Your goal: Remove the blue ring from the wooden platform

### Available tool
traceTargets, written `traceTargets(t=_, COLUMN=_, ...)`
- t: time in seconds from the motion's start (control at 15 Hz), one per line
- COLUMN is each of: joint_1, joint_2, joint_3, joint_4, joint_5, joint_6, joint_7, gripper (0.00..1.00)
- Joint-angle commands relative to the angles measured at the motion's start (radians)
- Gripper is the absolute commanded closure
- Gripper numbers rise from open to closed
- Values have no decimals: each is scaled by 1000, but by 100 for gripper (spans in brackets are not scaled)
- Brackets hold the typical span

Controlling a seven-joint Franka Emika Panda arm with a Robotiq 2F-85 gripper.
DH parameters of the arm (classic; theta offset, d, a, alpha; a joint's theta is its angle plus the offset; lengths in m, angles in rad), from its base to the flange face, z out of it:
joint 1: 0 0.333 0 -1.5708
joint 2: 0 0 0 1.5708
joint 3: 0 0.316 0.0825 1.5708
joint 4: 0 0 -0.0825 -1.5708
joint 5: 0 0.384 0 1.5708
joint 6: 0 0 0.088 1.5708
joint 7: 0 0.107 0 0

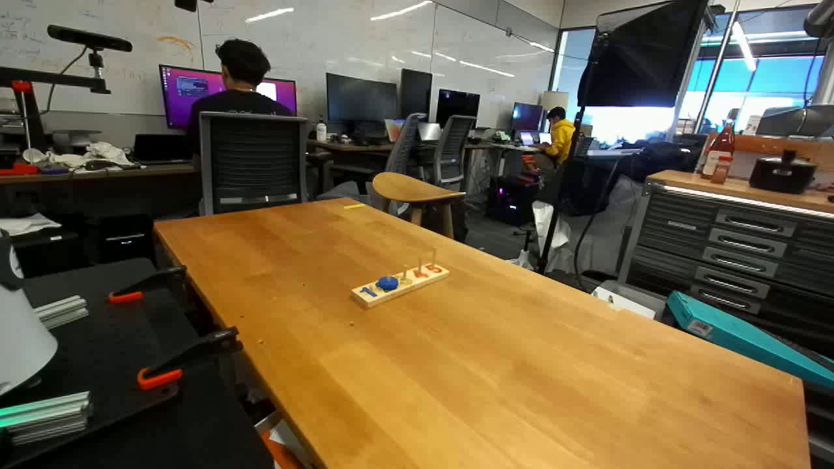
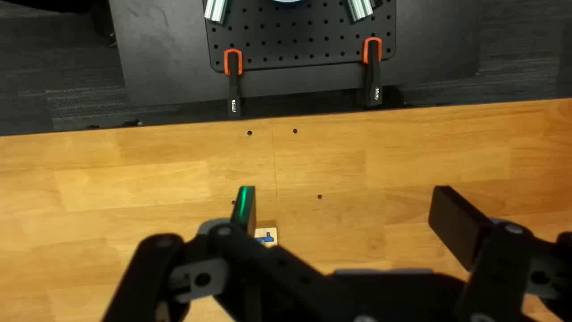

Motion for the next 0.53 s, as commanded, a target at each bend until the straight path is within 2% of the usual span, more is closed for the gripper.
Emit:
traceTargets(t=0.0, joint_1=-6, joint_2=1, joint_3=4, joint_4=4, joint_5=3, joint_6=-1, joint_7=-4, gripper=0)
traceTargets(t=0.13, joint_1=-6, joint_2=0, joint_3=4, joint_4=9, joint_5=3, joint_6=-1, joint_7=-4, gripper=0)
traceTargets(t=0.2, joint_1=-2, joint_2=14, joint_3=17, joint_4=-6, joint_5=-10, joint_6=35, joint_7=-5, gripper=0)
traceTargets(t=0.47, joint_1=-9, joint_2=185, joint_3=74, joint_4=-28, joint_5=-38, joint_6=360, joint_7=50, gripper=0)
